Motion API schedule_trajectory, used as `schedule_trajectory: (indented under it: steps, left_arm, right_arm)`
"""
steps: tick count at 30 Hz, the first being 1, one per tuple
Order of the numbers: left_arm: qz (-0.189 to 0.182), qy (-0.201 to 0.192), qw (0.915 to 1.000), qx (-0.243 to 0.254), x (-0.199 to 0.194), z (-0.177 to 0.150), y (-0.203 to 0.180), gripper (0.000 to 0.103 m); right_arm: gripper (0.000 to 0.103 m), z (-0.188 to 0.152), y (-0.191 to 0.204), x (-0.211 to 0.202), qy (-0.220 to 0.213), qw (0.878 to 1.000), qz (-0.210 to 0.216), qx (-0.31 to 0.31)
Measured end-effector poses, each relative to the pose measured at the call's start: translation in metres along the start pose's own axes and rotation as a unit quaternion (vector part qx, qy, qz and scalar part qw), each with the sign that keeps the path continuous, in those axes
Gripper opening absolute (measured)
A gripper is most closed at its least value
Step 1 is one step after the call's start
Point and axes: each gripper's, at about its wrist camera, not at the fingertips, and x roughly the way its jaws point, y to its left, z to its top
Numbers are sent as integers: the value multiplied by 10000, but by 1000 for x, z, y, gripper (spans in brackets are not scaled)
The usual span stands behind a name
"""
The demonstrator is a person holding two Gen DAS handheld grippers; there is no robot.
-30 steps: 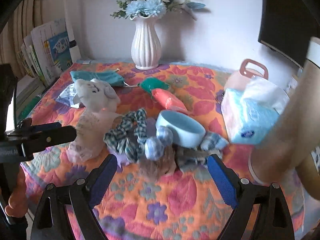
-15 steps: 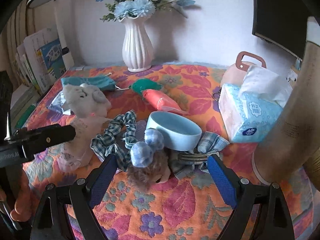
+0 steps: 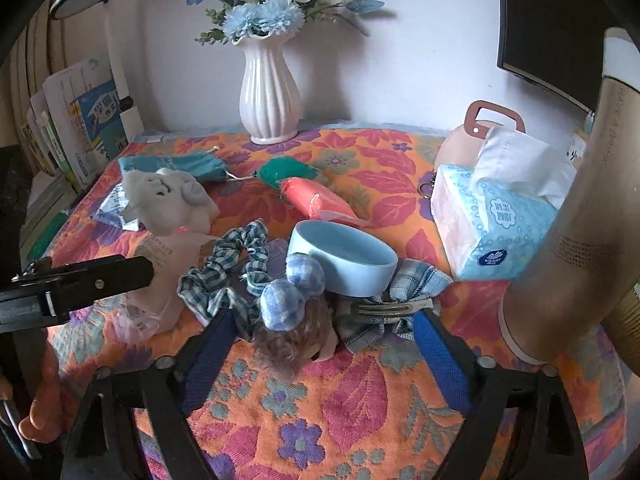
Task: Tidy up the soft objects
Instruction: 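Grasp the clear wipes bag with the left gripper while the right gripper grasps the brown fluffy toy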
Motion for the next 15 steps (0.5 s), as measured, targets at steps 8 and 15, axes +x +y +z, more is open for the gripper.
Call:
schedule_trajectory:
  steps: [8, 15]
  left_arm:
    - [-375, 163, 9992, -33, 3, 0, 0, 87]
    - [-325, 325, 9989, 85, 10, 0, -6, 85]
  right_arm:
    - [57, -5, 9, -5, -98, 9997, 101, -223]
    - [56, -3, 10, 5, 135, 9997, 185, -38]
